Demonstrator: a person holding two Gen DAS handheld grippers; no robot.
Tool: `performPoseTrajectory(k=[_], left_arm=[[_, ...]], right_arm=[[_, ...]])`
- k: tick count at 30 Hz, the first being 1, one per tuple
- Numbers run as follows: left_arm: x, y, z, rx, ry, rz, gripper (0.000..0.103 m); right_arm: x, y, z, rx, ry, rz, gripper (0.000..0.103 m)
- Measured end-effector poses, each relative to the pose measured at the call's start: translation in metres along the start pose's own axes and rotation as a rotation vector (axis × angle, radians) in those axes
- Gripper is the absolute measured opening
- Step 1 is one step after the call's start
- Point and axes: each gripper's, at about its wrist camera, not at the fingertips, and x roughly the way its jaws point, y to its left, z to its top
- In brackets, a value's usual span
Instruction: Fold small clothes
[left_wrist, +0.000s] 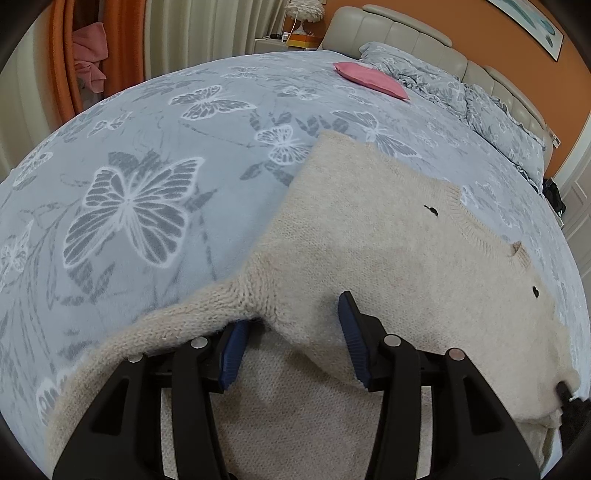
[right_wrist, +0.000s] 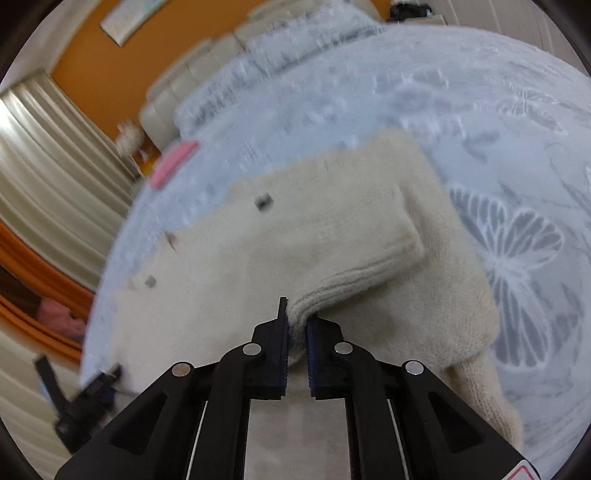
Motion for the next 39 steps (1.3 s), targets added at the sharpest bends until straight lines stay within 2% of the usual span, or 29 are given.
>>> performPoseTrajectory(k=[2, 4, 5, 7, 8, 10, 13, 14, 16, 19, 21, 22, 23, 25, 28, 30, 31, 33, 34, 35, 37, 39], left_arm=[[0.000, 0.001, 0.000, -0.002, 0.001, -0.004, 0.047], [0.001, 0.001, 0.001, 0.000, 0.001, -0.007, 0.048], [0.000, 0.000, 0.000, 0.002, 0.000, -0.007, 0.048], [0.000, -0.001, 0.000, 0.011, -0.003, -0.005, 0.049], [0.000, -0.001, -0.001, 0.017, -0.005, -0.004, 0.049], [0.000, -0.002, -0.002, 0.025, -0.007, -0.004, 0.049], [0.000, -0.001, -0.001, 0.015, -0.006, -0.008, 0.049], [0.000, -0.002, -0.001, 0.019, -0.008, -0.004, 0.049], [0.001, -0.004, -0.002, 0.025, -0.011, 0.004, 0.050], [0.001, -0.005, -0.002, 0.030, -0.012, 0.011, 0.050], [0.001, -0.005, -0.002, 0.029, -0.012, 0.010, 0.050], [0.001, -0.005, -0.002, 0.029, -0.011, 0.008, 0.050], [0.001, -0.005, -0.002, 0.031, -0.011, 0.009, 0.050], [0.001, -0.005, -0.002, 0.029, -0.012, 0.012, 0.050], [0.001, -0.005, -0.001, 0.037, -0.013, 0.019, 0.050], [0.001, -0.005, -0.002, 0.038, -0.013, 0.019, 0.050], [0.001, -0.004, -0.002, 0.037, -0.012, 0.018, 0.050], [0.001, -0.005, -0.002, 0.037, -0.012, 0.018, 0.050], [0.001, -0.005, -0.002, 0.037, -0.012, 0.019, 0.050], [0.001, -0.005, -0.002, 0.035, -0.013, 0.020, 0.050], [0.001, -0.005, -0.002, 0.037, -0.014, 0.022, 0.051], [0.001, -0.004, -0.002, 0.042, -0.014, 0.023, 0.051]], right_arm=[[-0.018, 0.012, 0.008, -0.052, -0.063, 0.023, 0.007], [-0.024, 0.016, 0.011, -0.087, -0.088, 0.010, 0.007], [-0.016, 0.010, 0.011, -0.088, -0.067, -0.022, 0.007], [0.016, -0.013, 0.003, -0.060, 0.047, -0.097, 0.007], [0.026, -0.024, -0.001, -0.036, 0.087, -0.105, 0.005], [0.019, -0.031, 0.000, 0.020, 0.058, -0.065, 0.009], [-0.007, -0.010, 0.013, -0.024, -0.038, -0.085, 0.017], [-0.020, -0.001, 0.015, -0.048, -0.101, -0.097, 0.017], [-0.026, 0.009, 0.014, -0.101, -0.150, -0.130, 0.017], [-0.012, 0.011, 0.011, -0.135, -0.106, -0.140, 0.017], [0.021, -0.004, 0.006, -0.125, 0.036, -0.221, 0.014], [0.026, -0.013, 0.003, -0.109, 0.062, -0.225, 0.007], [0.021, -0.022, 0.003, -0.053, 0.039, -0.185, 0.007], [0.011, -0.020, 0.010, -0.020, 0.033, -0.159, 0.010], [-0.005, -0.002, 0.016, -0.095, -0.044, -0.151, 0.011], [0.010, -0.010, 0.011, -0.102, 0.008, -0.182, 0.011], [0.018, -0.018, 0.008, -0.085, 0.039, -0.196, 0.005], [0.017, -0.027, 0.004, -0.035, 0.031, -0.177, 0.004], [0.013, -0.021, 0.006, -0.038, 0.029, -0.180, 0.012], [0.004, -0.008, 0.011, -0.070, 0.000, -0.151, 0.013], [-0.001, 0.010, 0.011, -0.133, -0.033, -0.115, 0.013], [0.010, 0.015, 0.004, -0.178, 0.009, -0.141, 0.013]])
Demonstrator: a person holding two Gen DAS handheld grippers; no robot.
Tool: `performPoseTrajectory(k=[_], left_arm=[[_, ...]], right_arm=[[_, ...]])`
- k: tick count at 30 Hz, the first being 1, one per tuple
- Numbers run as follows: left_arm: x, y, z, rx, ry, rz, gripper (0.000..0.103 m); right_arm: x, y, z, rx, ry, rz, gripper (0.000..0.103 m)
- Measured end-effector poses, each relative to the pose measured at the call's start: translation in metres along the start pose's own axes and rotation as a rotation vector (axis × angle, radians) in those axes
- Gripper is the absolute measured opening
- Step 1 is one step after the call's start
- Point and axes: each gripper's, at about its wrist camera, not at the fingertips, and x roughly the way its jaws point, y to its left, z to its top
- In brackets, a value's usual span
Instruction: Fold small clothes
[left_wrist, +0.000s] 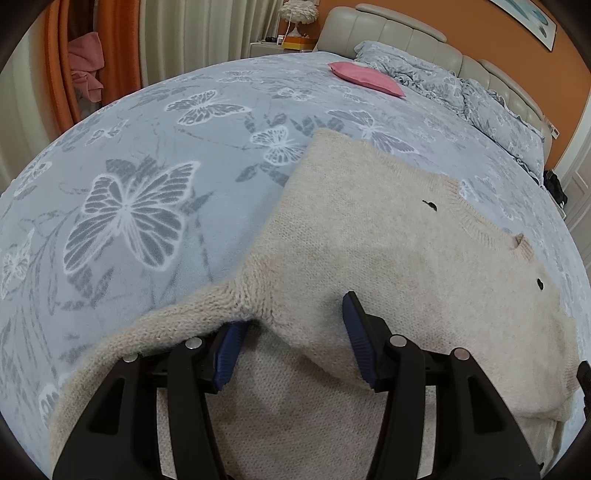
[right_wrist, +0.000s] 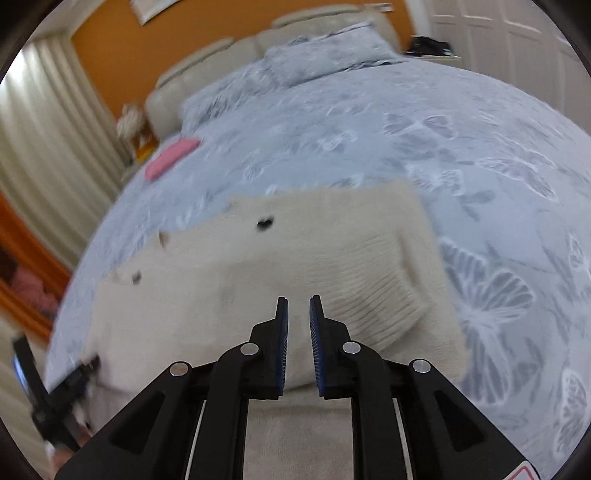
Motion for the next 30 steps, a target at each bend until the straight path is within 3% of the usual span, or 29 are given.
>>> performPoseTrajectory(k=[2, 5, 8, 11, 13, 16, 19, 21, 22, 24, 26, 29, 30], left_arm=[[-0.001, 0.000, 0.000, -0.001, 0.001, -0.002, 0.051], [0.000, -0.001, 0.000, -0.006, 0.005, -0.007, 0.051], [-0.001, 0.000, 0.002, -0.033, 0.016, -0.014, 0.052], [-0.009, 0.010, 0.006, -0.133, 0.041, -0.062, 0.055], [-0.023, 0.026, 0.002, -0.182, 0.081, -0.102, 0.063], [-0.051, 0.052, -0.012, -0.112, 0.097, -0.072, 0.076], [-0.099, 0.099, -0.048, 0.035, 0.102, 0.042, 0.087], [-0.123, 0.131, -0.070, 0.020, 0.132, 0.041, 0.090], [-0.131, 0.144, -0.078, -0.012, 0.156, 0.028, 0.092], [-0.139, 0.173, -0.105, -0.151, 0.276, -0.042, 0.093], [-0.137, 0.182, -0.127, -0.243, 0.383, -0.127, 0.093], [-0.142, 0.170, -0.133, -0.225, 0.374, -0.181, 0.092], [-0.139, 0.167, -0.134, -0.251, 0.383, -0.224, 0.086]], right_arm=[[0.020, -0.009, -0.011, 0.017, 0.071, -0.050, 0.007], [0.016, -0.024, -0.008, 0.079, 0.063, -0.022, 0.001], [-0.002, -0.030, -0.001, 0.099, 0.009, -0.082, 0.007], [-0.031, -0.043, -0.002, 0.164, -0.003, -0.046, 0.011], [-0.057, -0.051, -0.014, 0.163, 0.006, -0.040, 0.023], [-0.097, -0.070, -0.049, 0.101, 0.102, -0.026, 0.048], [-0.124, -0.085, -0.102, 0.028, 0.263, -0.034, 0.053], [-0.137, -0.093, -0.134, 0.044, 0.356, -0.006, 0.053], [-0.143, -0.098, -0.150, 0.080, 0.401, 0.023, 0.054], [-0.150, -0.101, -0.172, 0.143, 0.469, 0.082, 0.055], [-0.152, -0.098, -0.194, 0.212, 0.526, 0.193, 0.060], [-0.150, -0.096, -0.197, 0.247, 0.524, 0.204, 0.061], [-0.146, -0.096, -0.196, 0.274, 0.523, 0.218, 0.061]])
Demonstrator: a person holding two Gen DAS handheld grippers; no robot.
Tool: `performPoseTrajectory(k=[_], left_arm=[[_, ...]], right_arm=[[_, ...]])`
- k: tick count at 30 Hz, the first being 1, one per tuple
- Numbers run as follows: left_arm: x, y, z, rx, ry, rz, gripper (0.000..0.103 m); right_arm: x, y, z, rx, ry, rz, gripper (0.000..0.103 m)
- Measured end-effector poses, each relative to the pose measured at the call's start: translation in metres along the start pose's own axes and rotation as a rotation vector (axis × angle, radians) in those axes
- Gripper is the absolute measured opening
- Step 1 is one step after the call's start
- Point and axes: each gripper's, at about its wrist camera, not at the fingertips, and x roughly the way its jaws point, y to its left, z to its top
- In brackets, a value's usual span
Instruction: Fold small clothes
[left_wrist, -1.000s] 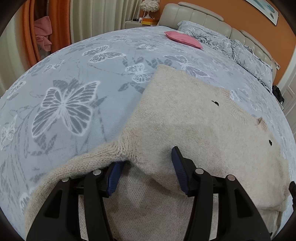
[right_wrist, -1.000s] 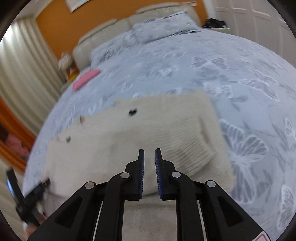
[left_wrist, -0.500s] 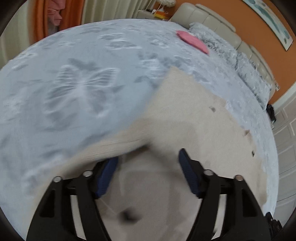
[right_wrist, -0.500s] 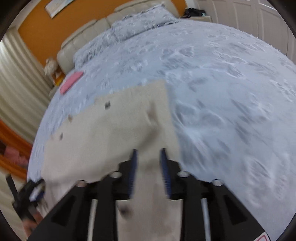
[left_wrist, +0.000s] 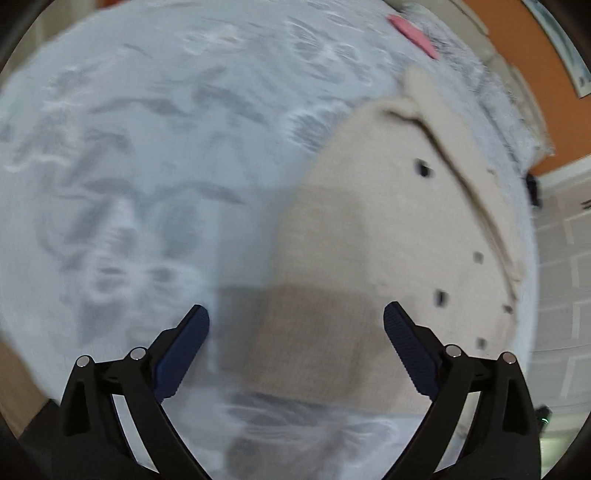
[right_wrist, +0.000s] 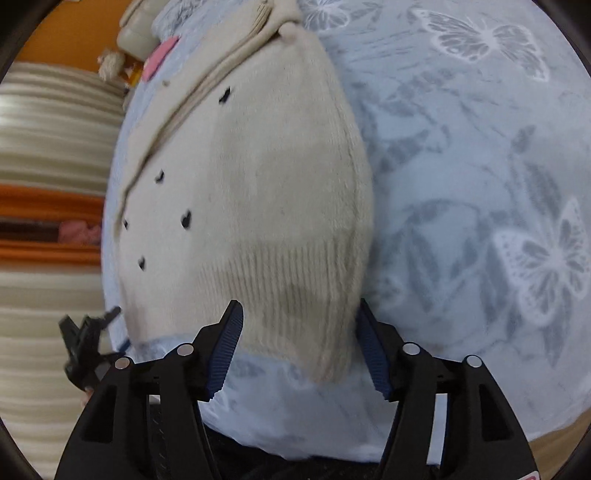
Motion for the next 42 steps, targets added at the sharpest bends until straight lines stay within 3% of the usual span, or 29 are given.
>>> performPoseTrajectory(k=[1, 2, 3, 4, 5, 8, 14, 26, 30, 33, 36, 39, 42], left_arm=[[0.006, -0.001, -0.001, -0.032, 0.017, -0.023, 0.079], [0.008, -0.004, -0.002, -0.046, 0.017, 0.006, 0.071], [0.007, -0.010, -0.003, -0.035, 0.007, 0.043, 0.047], [0.008, -0.015, -0.004, -0.015, 0.019, 0.038, 0.025], [0.009, -0.017, -0.003, -0.022, 0.052, 0.026, 0.010], [-0.010, -0.012, -0.010, -0.122, 0.071, -0.064, 0.009], [-0.076, -0.017, -0.042, -0.055, 0.022, -0.159, 0.007], [-0.160, 0.031, -0.143, -0.034, 0.066, -0.242, 0.006], [-0.196, 0.020, -0.151, 0.012, 0.025, -0.270, 0.006], [-0.223, -0.012, -0.123, 0.085, -0.063, -0.309, 0.007], [-0.230, -0.055, -0.075, 0.160, -0.169, -0.341, 0.007], [-0.211, -0.093, -0.027, 0.192, -0.258, -0.305, 0.007], [-0.157, -0.131, 0.026, 0.178, -0.285, -0.251, 0.007]], right_arm=[[0.004, -0.002, 0.001, 0.026, 0.005, 0.018, 0.055], [0.009, -0.003, 0.000, 0.049, 0.013, 0.041, 0.041], [0.012, -0.002, 0.002, 0.054, 0.016, 0.052, 0.010], [0.013, -0.002, 0.000, 0.067, 0.011, 0.049, 0.010], [0.008, 0.001, -0.003, 0.067, -0.010, 0.040, 0.009], [-0.023, 0.013, -0.011, 0.037, -0.098, 0.067, 0.008], [-0.083, 0.014, -0.053, 0.002, -0.203, 0.096, 0.006], [-0.142, -0.019, -0.163, -0.042, -0.176, 0.106, 0.006], [-0.173, -0.007, -0.181, -0.077, -0.201, 0.138, 0.007], [-0.200, 0.017, -0.163, -0.123, -0.281, 0.174, 0.007], [-0.216, 0.041, -0.106, -0.151, -0.395, 0.218, 0.007], [-0.206, 0.051, -0.043, -0.143, -0.479, 0.212, 0.007], [-0.170, 0.050, 0.024, -0.070, -0.494, 0.227, 0.007]])
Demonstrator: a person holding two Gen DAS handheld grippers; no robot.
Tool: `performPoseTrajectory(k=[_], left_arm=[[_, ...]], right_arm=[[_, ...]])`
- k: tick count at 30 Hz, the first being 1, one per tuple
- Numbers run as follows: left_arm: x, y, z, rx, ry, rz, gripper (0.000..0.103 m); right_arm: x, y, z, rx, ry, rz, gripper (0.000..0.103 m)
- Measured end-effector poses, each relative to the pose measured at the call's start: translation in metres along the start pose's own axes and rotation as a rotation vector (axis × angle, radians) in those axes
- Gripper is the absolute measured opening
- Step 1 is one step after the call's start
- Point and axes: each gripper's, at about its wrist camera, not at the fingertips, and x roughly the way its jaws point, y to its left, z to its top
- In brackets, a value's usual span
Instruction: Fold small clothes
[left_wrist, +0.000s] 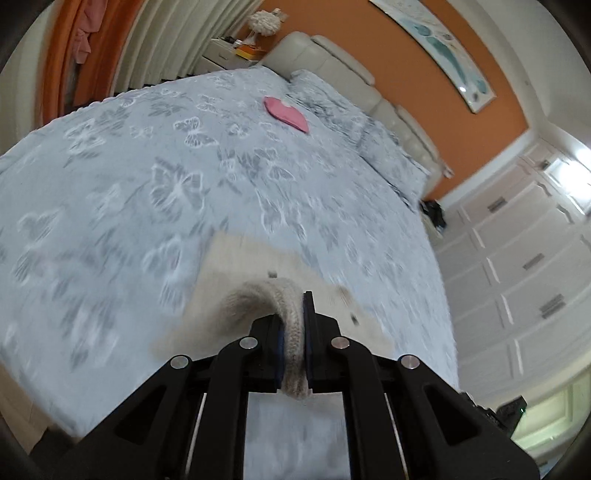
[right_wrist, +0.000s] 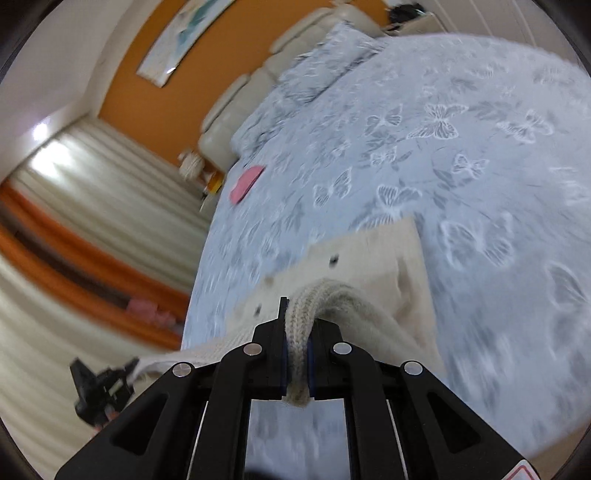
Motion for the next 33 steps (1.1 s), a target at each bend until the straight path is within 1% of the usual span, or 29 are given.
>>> performPoseTrajectory(k=[1, 2, 4, 5, 7, 8, 10, 13, 15, 18, 19, 21, 22, 23, 24, 25, 26, 27, 28, 29, 30, 32, 33], left_arm=[[0.019, 0.001, 0.007, 0.001, 0.004, 0.022, 0.007], [0.043, 0.001, 0.013, -0.002, 0.005, 0.055, 0.007], [0.099, 0.005, 0.024, -0.002, 0.027, 0.125, 0.007], [0.114, 0.010, 0.027, -0.008, 0.034, 0.145, 0.007], [0.155, 0.024, 0.031, -0.028, 0.063, 0.182, 0.007], [0.167, 0.029, 0.030, -0.033, 0.069, 0.194, 0.007], [0.198, 0.042, 0.031, -0.042, 0.089, 0.225, 0.007], [0.223, 0.058, 0.028, -0.069, 0.108, 0.243, 0.008], [0.236, 0.068, 0.025, -0.080, 0.111, 0.240, 0.011], [0.234, 0.063, 0.019, -0.027, 0.055, 0.235, 0.015], [0.233, 0.059, 0.017, -0.006, 0.038, 0.234, 0.018], [0.229, 0.054, 0.012, 0.012, -0.004, 0.227, 0.036], [0.224, 0.052, 0.010, 0.018, -0.038, 0.223, 0.056], [0.214, 0.048, 0.006, 0.029, -0.095, 0.244, 0.076], [0.207, 0.045, 0.004, 0.043, -0.125, 0.254, 0.086], [0.202, 0.041, 0.003, 0.066, -0.148, 0.272, 0.088], [0.197, 0.038, 0.003, 0.092, -0.153, 0.284, 0.088], [0.195, 0.036, 0.004, 0.119, -0.147, 0.298, 0.089], [0.194, 0.034, 0.005, 0.132, -0.143, 0.318, 0.089], [0.192, 0.034, 0.005, 0.141, -0.143, 0.350, 0.092], [0.191, 0.035, 0.003, 0.142, -0.139, 0.367, 0.093], [0.192, 0.043, -0.002, 0.112, -0.113, 0.382, 0.093], [0.195, 0.050, -0.005, 0.081, -0.090, 0.369, 0.093]], right_arm=[[0.020, -0.006, 0.010, 0.012, -0.003, -0.011, 0.007], [0.050, -0.017, 0.023, 0.044, -0.004, -0.034, 0.007], [0.091, -0.034, 0.035, 0.094, 0.001, -0.054, 0.007], [0.109, -0.042, 0.039, 0.110, 0.002, -0.074, 0.007], [0.135, -0.055, 0.044, 0.139, 0.008, -0.094, 0.007], [0.152, -0.068, 0.045, 0.177, 0.013, -0.092, 0.007], [0.167, -0.080, 0.047, 0.212, 0.013, -0.090, 0.008], [0.191, -0.096, 0.046, 0.246, 0.024, -0.089, 0.011], [0.196, -0.100, 0.046, 0.244, 0.020, -0.093, 0.013], [0.191, -0.099, 0.046, 0.242, -0.029, -0.066, 0.013], [0.187, -0.097, 0.046, 0.237, -0.042, -0.063, 0.013], [0.176, -0.085, 0.050, 0.186, -0.073, -0.071, 0.015], [0.169, -0.076, 0.049, 0.135, -0.093, -0.102, 0.018], [0.163, -0.068, 0.048, 0.093, -0.111, -0.129, 0.020], [0.161, -0.063, 0.048, 0.064, -0.123, -0.144, 0.025], [0.159, -0.056, 0.047, 0.030, -0.131, -0.158, 0.035], [0.158, -0.051, 0.046, -0.004, -0.133, -0.172, 0.041], [0.156, -0.044, 0.046, -0.036, -0.159, -0.225, 0.063], [0.153, -0.041, 0.045, -0.050, -0.187, -0.255, 0.078], [0.148, -0.036, 0.044, -0.074, -0.235, -0.276, 0.080], [0.143, -0.034, 0.045, -0.078, -0.255, -0.271, 0.080], [0.141, -0.037, 0.048, -0.053, -0.243, -0.270, 0.080], [0.143, -0.041, 0.048, -0.038, -0.215, -0.293, 0.080]])
